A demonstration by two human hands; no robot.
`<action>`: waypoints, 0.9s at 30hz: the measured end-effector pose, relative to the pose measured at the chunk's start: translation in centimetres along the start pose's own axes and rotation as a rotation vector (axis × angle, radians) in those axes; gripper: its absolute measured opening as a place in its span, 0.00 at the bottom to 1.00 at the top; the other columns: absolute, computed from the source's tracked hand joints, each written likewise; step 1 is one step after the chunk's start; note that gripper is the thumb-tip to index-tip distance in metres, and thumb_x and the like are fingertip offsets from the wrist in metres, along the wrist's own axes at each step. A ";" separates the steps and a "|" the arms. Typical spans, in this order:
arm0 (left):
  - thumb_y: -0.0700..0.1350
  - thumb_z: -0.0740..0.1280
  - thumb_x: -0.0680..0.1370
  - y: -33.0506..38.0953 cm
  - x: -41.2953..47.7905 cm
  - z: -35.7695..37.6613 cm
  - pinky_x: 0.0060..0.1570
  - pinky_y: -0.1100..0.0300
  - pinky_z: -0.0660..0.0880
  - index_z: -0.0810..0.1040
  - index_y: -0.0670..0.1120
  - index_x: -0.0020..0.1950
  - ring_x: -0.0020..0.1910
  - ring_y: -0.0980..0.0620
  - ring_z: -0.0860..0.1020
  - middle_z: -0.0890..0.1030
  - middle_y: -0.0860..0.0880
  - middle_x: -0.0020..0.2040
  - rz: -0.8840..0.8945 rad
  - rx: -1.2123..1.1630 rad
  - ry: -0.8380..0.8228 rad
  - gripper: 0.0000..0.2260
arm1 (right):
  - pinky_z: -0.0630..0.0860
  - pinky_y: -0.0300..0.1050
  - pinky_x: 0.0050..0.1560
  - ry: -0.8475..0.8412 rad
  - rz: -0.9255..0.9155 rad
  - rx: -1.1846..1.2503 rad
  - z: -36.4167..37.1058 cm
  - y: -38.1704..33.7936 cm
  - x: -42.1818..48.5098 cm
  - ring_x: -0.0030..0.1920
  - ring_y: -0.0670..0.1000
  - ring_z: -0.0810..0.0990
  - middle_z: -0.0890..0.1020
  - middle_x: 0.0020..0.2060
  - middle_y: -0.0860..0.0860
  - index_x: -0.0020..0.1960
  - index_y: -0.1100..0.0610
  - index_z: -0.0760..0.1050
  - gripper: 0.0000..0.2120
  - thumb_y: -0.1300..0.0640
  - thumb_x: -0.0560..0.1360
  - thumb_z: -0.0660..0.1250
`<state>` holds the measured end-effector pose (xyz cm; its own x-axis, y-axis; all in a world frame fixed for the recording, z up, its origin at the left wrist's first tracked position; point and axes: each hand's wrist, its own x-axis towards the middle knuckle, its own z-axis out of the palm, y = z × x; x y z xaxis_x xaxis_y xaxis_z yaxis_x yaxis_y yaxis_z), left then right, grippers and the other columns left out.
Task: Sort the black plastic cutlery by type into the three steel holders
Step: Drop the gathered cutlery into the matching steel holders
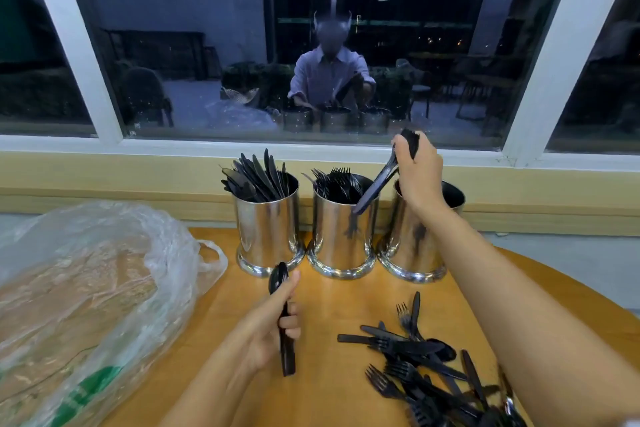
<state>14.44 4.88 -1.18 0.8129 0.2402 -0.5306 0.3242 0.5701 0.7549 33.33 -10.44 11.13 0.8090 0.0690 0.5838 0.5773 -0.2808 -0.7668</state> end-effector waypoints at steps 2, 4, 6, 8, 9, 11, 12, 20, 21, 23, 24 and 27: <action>0.48 0.67 0.79 0.8 1.1 0.5 0.24 0.63 0.65 0.69 0.45 0.43 0.23 0.56 0.65 0.70 0.49 0.31 -0.010 -0.085 -0.050 0.11 | 0.62 0.36 0.32 0.037 -0.055 -0.027 0.6 0.1 1.7 0.32 0.46 0.63 0.67 0.31 0.49 0.39 0.58 0.65 0.13 0.56 0.82 0.58; 0.43 0.62 0.82 1.4 1.8 1.0 0.24 0.63 0.67 0.69 0.44 0.44 0.25 0.55 0.67 0.71 0.47 0.32 0.020 -0.125 -0.073 0.07 | 0.61 0.36 0.32 0.072 -0.099 -0.051 1.4 0.5 3.0 0.32 0.46 0.62 0.66 0.32 0.48 0.38 0.56 0.62 0.14 0.57 0.82 0.57; 0.40 0.60 0.82 1.9 2.1 1.7 0.24 0.64 0.69 0.71 0.41 0.47 0.26 0.55 0.68 0.72 0.47 0.33 0.082 -0.140 -0.082 0.05 | 0.61 0.38 0.32 0.085 -0.135 -0.100 2.2 0.8 3.6 0.32 0.45 0.63 0.68 0.34 0.49 0.41 0.57 0.64 0.12 0.56 0.82 0.57; 0.39 0.60 0.83 2.4 2.0 2.4 0.27 0.63 0.71 0.73 0.39 0.51 0.30 0.54 0.68 0.71 0.47 0.34 0.142 -0.137 -0.091 0.04 | 0.60 0.40 0.32 0.055 -0.156 -0.170 3.3 1.3 3.7 0.33 0.44 0.65 0.70 0.36 0.50 0.43 0.57 0.65 0.10 0.55 0.83 0.57; 0.38 0.59 0.83 2.6 2.0 2.7 0.30 0.62 0.72 0.74 0.39 0.52 0.31 0.54 0.68 0.71 0.47 0.34 0.170 -0.131 -0.091 0.05 | 0.60 0.39 0.32 0.022 -0.160 -0.210 3.9 1.6 3.4 0.33 0.44 0.66 0.71 0.37 0.49 0.44 0.57 0.66 0.10 0.55 0.83 0.57; 0.39 0.59 0.83 3.0 2.1 3.2 0.37 0.59 0.73 0.75 0.38 0.54 0.32 0.53 0.70 0.72 0.48 0.33 0.215 -0.107 -0.085 0.07 | 0.62 0.39 0.34 -0.099 -0.154 -0.328 4.9 2.7 2.4 0.35 0.46 0.68 0.71 0.39 0.48 0.46 0.56 0.67 0.09 0.54 0.83 0.57; 0.40 0.58 0.84 3.3 2.1 3.5 0.41 0.57 0.73 0.76 0.39 0.55 0.33 0.52 0.71 0.72 0.49 0.33 0.230 -0.085 -0.082 0.08 | 0.62 0.41 0.36 -0.188 -0.145 -0.435 5.4 3.4 1.9 0.37 0.49 0.70 0.72 0.40 0.49 0.47 0.57 0.68 0.09 0.54 0.83 0.57; 0.45 0.58 0.84 4.2 1.5 4.5 0.33 0.58 0.71 0.75 0.42 0.61 0.30 0.53 0.69 0.73 0.49 0.37 0.228 -0.032 -0.212 0.11 | 0.69 0.51 0.64 -0.657 0.062 -0.708 5.2 2.2 3.6 0.63 0.59 0.74 0.77 0.61 0.60 0.66 0.65 0.72 0.24 0.51 0.77 0.68; 0.45 0.59 0.84 4.1 1.3 4.4 0.32 0.58 0.71 0.75 0.41 0.62 0.30 0.54 0.68 0.73 0.49 0.37 0.232 -0.036 -0.242 0.11 | 0.68 0.50 0.65 -0.644 0.059 -0.709 4.4 1.6 3.7 0.65 0.58 0.72 0.75 0.64 0.59 0.68 0.63 0.69 0.27 0.51 0.75 0.70; 0.45 0.59 0.83 3.8 0.8 4.3 0.33 0.59 0.71 0.75 0.41 0.62 0.30 0.54 0.69 0.74 0.48 0.37 0.238 -0.039 -0.289 0.12 | 0.69 0.43 0.59 -0.569 0.031 -0.613 2.8 0.9 3.1 0.59 0.54 0.74 0.75 0.62 0.56 0.69 0.60 0.70 0.25 0.53 0.75 0.71; 0.45 0.59 0.83 3.6 0.5 4.3 0.33 0.59 0.71 0.75 0.41 0.62 0.30 0.53 0.69 0.74 0.48 0.37 0.239 -0.038 -0.306 0.12 | 0.69 0.37 0.51 -0.539 0.019 -0.537 2.1 0.7 2.4 0.52 0.51 0.75 0.76 0.57 0.54 0.67 0.58 0.73 0.22 0.55 0.75 0.71; 0.45 0.60 0.82 2.9 -0.3 4.5 0.33 0.59 0.72 0.75 0.39 0.64 0.31 0.53 0.71 0.75 0.48 0.38 0.242 -0.034 -0.334 0.13 | 0.66 0.26 0.37 -0.509 -0.023 -0.386 1.0 0.0 -0.9 0.38 0.40 0.71 0.79 0.46 0.50 0.58 0.57 0.79 0.11 0.56 0.76 0.69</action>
<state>17.29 2.87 2.93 0.9778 0.1058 -0.1810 0.0928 0.5557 0.8262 32.67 -9.54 10.34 0.8034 0.4981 0.3262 0.5900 -0.5922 -0.5489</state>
